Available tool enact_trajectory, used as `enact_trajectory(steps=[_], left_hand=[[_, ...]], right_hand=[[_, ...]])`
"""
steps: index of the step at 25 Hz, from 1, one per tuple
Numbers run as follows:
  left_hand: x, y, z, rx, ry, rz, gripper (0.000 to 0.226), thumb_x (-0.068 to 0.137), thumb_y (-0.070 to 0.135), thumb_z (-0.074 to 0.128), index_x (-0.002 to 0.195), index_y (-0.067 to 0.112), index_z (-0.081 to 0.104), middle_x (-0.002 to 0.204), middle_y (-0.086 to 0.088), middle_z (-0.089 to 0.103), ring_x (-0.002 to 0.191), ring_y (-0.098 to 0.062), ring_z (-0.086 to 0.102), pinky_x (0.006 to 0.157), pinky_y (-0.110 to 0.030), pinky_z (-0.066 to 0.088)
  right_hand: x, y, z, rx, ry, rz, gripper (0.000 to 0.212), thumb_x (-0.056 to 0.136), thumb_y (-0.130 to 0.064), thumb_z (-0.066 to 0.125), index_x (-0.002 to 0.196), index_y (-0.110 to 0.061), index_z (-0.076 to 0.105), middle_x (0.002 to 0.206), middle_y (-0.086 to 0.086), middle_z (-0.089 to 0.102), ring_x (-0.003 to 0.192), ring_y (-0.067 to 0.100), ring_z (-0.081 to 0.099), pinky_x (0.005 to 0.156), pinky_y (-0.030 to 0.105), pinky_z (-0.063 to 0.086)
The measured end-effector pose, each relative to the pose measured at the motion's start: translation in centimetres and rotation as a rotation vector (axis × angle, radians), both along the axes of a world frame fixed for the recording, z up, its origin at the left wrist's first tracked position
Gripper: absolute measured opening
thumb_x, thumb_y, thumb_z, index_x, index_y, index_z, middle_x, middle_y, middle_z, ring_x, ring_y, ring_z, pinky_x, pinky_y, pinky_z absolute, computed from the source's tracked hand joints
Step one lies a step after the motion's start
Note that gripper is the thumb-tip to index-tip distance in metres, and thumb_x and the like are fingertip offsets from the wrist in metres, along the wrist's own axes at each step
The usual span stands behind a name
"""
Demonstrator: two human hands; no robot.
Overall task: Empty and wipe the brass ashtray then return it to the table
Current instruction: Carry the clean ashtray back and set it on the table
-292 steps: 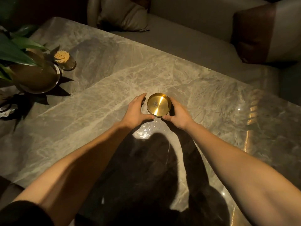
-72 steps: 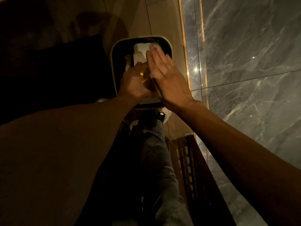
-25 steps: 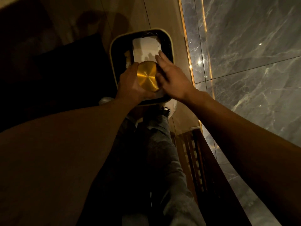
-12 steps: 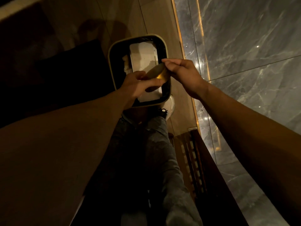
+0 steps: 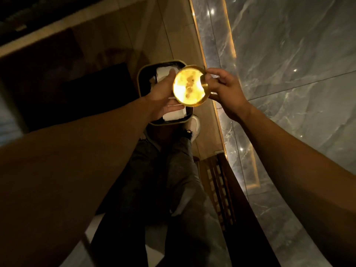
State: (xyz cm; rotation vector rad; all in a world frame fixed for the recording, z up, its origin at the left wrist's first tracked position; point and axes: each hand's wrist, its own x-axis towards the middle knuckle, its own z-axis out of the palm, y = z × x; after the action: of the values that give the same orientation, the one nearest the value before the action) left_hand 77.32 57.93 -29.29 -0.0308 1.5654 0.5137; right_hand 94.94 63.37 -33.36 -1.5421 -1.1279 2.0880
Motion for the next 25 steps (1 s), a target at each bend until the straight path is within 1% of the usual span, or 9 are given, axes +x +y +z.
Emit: enact_trajectory(steps=[2,4,6,8,11,14,18,22,25], left_hand=[[0.5,0.7,2.8,0.146,0.101,-0.059,0.044,0.100,0.050,0.037,0.139,0.030,0.040,0.137,-0.002,0.051,0.112,-0.024,0.062,0.074,-0.029,0.059],[1.0,1.0,6.4,0.315,0.188,-0.120,0.043,0.100,0.041,0.046,0.141,0.034,0.037,0.133,0.003,0.048,0.118,-0.024,0.058,0.077,-0.030,0.058],[1.1,1.1,9.6,0.455,0.214,-0.165,0.061,0.089,0.029,0.067,0.142,0.030,0.035,0.130,0.003,0.049,0.120,-0.021,0.056,0.090,-0.037,0.057],[0.5,0.4,12.4,0.576,0.257,-0.259,0.089,0.070,0.023,0.085,0.143,0.028,0.033,0.135,0.002,0.047,0.122,-0.018,0.054,0.098,-0.040,0.054],[-1.1,-0.8,16.3,0.658,0.338,-0.385,0.111,0.055,0.024,0.093,0.146,0.028,0.030,0.146,-0.002,0.035,0.131,-0.022,0.046,0.101,-0.042,0.052],[-3.0,-2.5,20.1,0.756,0.458,-0.390,0.112,0.055,0.022,0.093,0.148,0.022,0.030,0.144,-0.003,0.033,0.134,-0.021,0.043,0.100,-0.039,0.053],[-6.2,-5.9,23.8,0.833,0.500,-0.275,0.112,0.053,0.038,0.088,0.147,0.017,0.030,0.144,-0.003,0.042,0.133,-0.017,0.047,0.104,-0.036,0.050],[-10.9,-10.5,26.2,0.853,0.538,-0.144,0.108,0.054,0.031,0.090,0.145,0.016,0.034,0.132,0.020,0.047,0.125,0.001,0.050,0.103,-0.025,0.047],[-15.5,-15.0,27.3,0.866,0.627,-0.119,0.105,0.054,0.034,0.092,0.143,0.016,0.039,0.129,0.026,0.047,0.120,0.008,0.051,0.104,-0.023,0.046]], right_hand=[[0.4,0.5,3.1,0.042,-0.020,-0.045,0.030,0.096,-0.020,0.058,0.124,-0.009,0.059,0.104,0.011,0.063,0.099,0.023,0.065,0.080,0.037,0.060],[0.3,0.8,6.9,0.066,-0.027,-0.110,0.029,0.096,-0.020,0.059,0.123,-0.009,0.060,0.098,0.010,0.064,0.098,0.025,0.065,0.080,0.040,0.061],[0.2,1.1,10.5,0.073,-0.013,-0.167,0.027,0.096,-0.018,0.058,0.121,-0.009,0.061,0.097,0.007,0.066,0.095,0.023,0.067,0.079,0.039,0.060],[0.2,1.1,13.9,0.094,0.039,-0.188,0.027,0.096,-0.017,0.058,0.121,-0.010,0.063,0.106,0.008,0.067,0.100,0.022,0.067,0.085,0.043,0.059],[0.0,0.7,18.6,0.141,0.077,-0.145,0.034,0.095,-0.017,0.059,0.127,-0.006,0.061,0.117,0.006,0.067,0.111,0.021,0.066,0.093,0.042,0.056],[-1.2,-0.7,22.8,0.209,0.092,-0.026,0.052,0.085,-0.018,0.072,0.134,-0.010,0.056,0.128,0.007,0.065,0.118,0.021,0.063,0.100,0.042,0.052],[-4.6,-2.9,27.4,0.295,0.134,0.104,0.077,0.072,-0.008,0.080,0.140,-0.006,0.046,0.134,0.006,0.059,0.120,0.019,0.061,0.102,0.041,0.050],[-10.2,-6.2,30.1,0.448,0.057,0.254,0.078,0.070,-0.007,0.083,0.139,-0.010,0.046,0.130,-0.003,0.058,0.121,0.012,0.060,0.105,0.035,0.048],[-15.4,-10.1,31.4,0.540,-0.013,0.289,0.079,0.069,-0.015,0.084,0.139,-0.011,0.049,0.133,0.003,0.059,0.122,0.012,0.058,0.104,0.040,0.049]])
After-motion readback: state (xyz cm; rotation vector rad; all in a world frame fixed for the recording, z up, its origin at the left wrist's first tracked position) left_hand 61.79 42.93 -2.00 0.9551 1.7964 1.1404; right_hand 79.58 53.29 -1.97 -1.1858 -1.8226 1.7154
